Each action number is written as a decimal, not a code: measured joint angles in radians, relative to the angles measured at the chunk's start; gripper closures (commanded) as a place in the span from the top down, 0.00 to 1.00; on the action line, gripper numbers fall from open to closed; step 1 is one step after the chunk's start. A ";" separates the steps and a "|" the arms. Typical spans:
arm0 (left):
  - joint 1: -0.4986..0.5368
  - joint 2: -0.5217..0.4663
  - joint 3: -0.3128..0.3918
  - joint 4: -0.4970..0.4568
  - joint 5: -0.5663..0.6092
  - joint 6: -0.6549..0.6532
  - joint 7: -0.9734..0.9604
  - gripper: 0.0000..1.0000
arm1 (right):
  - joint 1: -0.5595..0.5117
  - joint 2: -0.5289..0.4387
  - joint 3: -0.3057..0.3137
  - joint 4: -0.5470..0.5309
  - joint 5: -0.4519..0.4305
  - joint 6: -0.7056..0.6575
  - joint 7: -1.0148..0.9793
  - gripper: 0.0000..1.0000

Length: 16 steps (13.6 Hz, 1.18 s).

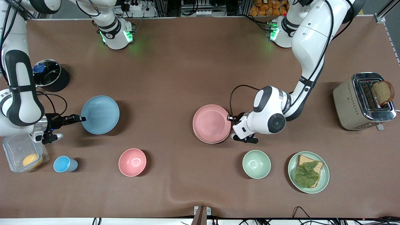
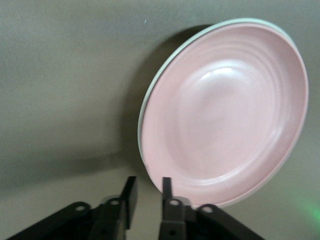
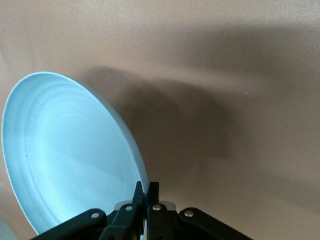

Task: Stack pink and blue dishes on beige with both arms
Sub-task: 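Release the pink plate with the left gripper while the right gripper carries the blue plate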

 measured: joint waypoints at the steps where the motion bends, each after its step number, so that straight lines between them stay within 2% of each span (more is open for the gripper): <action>1: 0.001 -0.006 0.000 0.009 0.000 0.000 0.000 1.00 | 0.004 0.000 0.001 0.001 0.000 -0.001 0.010 0.00; 3: 0.011 -0.039 0.005 0.027 0.034 0.001 0.003 1.00 | 0.031 0.000 0.004 0.010 0.000 -0.020 0.080 0.00; 5: 0.043 -0.101 0.011 0.037 0.142 -0.005 0.003 1.00 | 0.088 -0.001 0.009 0.042 0.002 -0.063 0.194 0.00; 8: 0.109 -0.187 0.016 0.038 0.312 -0.044 0.004 1.00 | 0.223 -0.002 0.017 0.101 0.034 -0.085 0.385 0.00; 10: 0.175 -0.222 0.020 0.040 0.379 -0.047 0.021 1.00 | 0.343 0.001 0.021 0.115 0.066 -0.072 0.516 0.00; 13: 0.309 -0.274 0.020 0.047 0.391 -0.055 0.144 1.00 | 0.532 0.023 0.022 0.126 0.089 0.034 0.729 0.00; 16: 0.405 -0.355 0.014 0.052 0.380 -0.183 0.193 1.00 | 0.672 0.056 0.021 0.129 0.155 0.157 0.840 0.00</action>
